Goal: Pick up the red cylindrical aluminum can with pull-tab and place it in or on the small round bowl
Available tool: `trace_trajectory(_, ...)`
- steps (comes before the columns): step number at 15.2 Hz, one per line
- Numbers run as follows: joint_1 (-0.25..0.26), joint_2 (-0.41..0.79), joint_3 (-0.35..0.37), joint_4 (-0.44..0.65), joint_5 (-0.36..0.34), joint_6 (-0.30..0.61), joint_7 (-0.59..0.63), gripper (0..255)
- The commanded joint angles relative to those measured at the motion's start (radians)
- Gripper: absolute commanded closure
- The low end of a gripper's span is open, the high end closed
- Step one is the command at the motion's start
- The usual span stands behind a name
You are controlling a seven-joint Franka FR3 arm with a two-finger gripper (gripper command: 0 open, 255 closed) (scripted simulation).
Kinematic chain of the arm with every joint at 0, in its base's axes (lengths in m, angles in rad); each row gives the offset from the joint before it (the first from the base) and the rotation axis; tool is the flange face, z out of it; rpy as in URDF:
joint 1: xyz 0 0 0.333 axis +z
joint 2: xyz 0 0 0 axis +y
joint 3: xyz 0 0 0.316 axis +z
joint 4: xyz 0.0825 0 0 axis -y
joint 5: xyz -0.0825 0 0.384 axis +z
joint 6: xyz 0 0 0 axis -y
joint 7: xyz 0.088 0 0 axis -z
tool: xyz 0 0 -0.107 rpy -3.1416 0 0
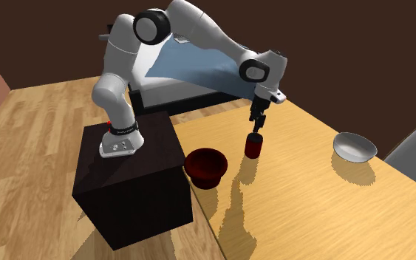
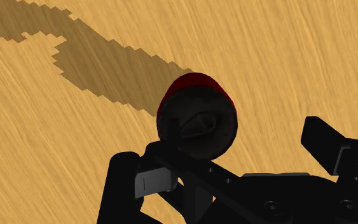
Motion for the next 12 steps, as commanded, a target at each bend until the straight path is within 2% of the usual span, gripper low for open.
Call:
trace_trajectory(1, -0.024, 0.087, -0.003, 0.097, 0.011, -0.012, -0.012, 0)
trace_trajectory(3, -0.046, 0.171, -0.004, 0.199, 0.020, -0.032, -0.017, 0)
trace_trajectory(12, -0.049, 0.204, 0.000, 0.149, 0.025, 0.052, -0.020, 0)
